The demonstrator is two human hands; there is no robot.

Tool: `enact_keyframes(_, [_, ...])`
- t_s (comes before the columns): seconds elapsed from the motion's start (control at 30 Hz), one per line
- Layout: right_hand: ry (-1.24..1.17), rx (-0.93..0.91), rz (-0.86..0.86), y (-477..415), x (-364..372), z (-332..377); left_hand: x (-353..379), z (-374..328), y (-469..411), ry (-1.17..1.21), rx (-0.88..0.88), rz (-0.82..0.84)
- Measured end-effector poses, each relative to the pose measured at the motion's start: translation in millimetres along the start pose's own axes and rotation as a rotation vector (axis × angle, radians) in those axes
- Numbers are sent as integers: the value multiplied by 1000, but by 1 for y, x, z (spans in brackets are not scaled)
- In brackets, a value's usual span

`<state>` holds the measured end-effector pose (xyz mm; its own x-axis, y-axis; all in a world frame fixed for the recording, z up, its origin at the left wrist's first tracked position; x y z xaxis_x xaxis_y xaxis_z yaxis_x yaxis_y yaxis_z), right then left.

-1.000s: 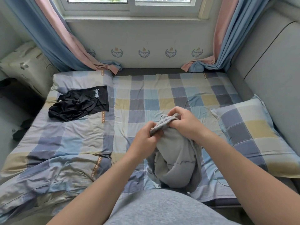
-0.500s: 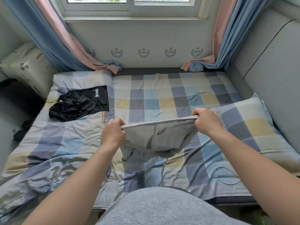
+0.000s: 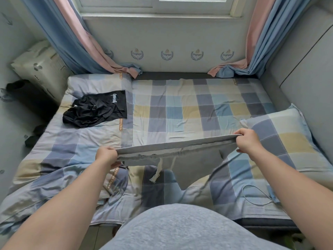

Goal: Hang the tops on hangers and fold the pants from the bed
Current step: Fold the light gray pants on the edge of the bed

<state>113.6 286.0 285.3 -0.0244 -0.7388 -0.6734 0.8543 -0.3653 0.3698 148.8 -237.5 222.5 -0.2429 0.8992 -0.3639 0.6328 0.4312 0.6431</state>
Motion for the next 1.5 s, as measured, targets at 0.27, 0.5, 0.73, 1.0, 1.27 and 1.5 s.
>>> enact_keyframes(0.27, [-106, 193, 73, 2, 10, -31, 8, 20, 0, 287, -303, 158])
enact_keyframes(0.5, [-856, 518, 305, 20, 38, -38, 26, 37, 14, 722, -487, 320])
enact_keyframes(0.73, [-1168, 365, 468, 21, 42, -17, 39, 14, 21, 1038, -340, 441])
enact_keyframes(1.0, [-478, -54, 216, 6, 25, 3, 29, -26, 16, 180, 357, 148])
enact_keyframes(1.27, [-42, -326, -67, 10, -3, 19, 12, -53, 28, -100, 589, 4])
enact_keyframes(1.5, [-174, -243, -99, 17, -2, 33, 30, -54, 32, 247, 189, 226])
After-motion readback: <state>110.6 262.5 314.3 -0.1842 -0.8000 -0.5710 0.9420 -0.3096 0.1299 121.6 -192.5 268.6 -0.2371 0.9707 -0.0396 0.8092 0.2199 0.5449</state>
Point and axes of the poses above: each hand's wrist, its own y-axis away from the middle knuckle, its own x-axis out of the palm, z = x × y, the point moved 6 cm from there along -y, towards the middle knuckle, and after that the axes turned 6 degrees about z, right-handed, at the moved point
